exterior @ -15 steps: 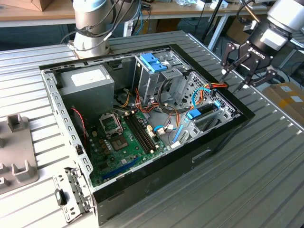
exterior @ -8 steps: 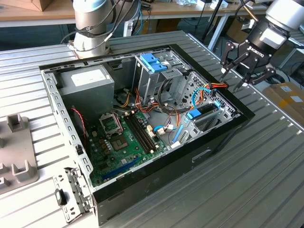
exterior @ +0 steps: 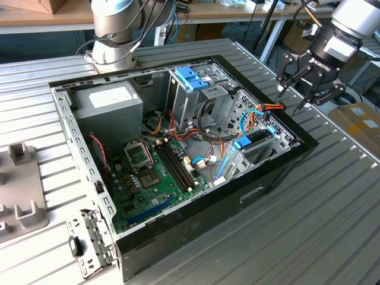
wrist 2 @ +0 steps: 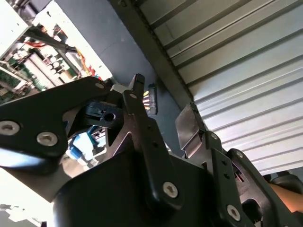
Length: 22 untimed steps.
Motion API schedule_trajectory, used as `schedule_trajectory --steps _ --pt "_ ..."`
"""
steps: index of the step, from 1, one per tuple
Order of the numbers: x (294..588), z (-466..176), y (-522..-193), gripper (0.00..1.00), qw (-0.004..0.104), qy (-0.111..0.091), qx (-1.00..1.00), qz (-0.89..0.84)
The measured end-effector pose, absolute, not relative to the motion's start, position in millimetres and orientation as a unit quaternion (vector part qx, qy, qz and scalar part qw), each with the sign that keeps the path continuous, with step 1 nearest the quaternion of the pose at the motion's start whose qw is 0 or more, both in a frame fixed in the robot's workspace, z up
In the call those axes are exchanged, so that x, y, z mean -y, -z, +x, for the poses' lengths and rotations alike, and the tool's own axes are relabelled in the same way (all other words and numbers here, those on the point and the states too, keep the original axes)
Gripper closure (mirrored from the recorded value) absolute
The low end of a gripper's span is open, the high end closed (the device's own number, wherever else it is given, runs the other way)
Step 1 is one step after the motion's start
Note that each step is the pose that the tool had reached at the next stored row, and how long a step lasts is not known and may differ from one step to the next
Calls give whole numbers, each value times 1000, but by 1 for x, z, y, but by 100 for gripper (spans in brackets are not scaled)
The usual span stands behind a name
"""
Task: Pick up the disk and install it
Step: 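Insert the first disk wire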
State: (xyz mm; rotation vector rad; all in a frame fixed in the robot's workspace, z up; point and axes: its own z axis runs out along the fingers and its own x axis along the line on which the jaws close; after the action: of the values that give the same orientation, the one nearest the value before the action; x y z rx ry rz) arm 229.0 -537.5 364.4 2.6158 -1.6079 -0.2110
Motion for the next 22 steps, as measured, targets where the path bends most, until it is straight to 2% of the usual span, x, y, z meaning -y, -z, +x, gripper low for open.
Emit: schedule_trajectory --steps 8,22 --pt "538 229 -364 46 4 24 523 852" --pt "538 226 -364 46 2 23 510 860"
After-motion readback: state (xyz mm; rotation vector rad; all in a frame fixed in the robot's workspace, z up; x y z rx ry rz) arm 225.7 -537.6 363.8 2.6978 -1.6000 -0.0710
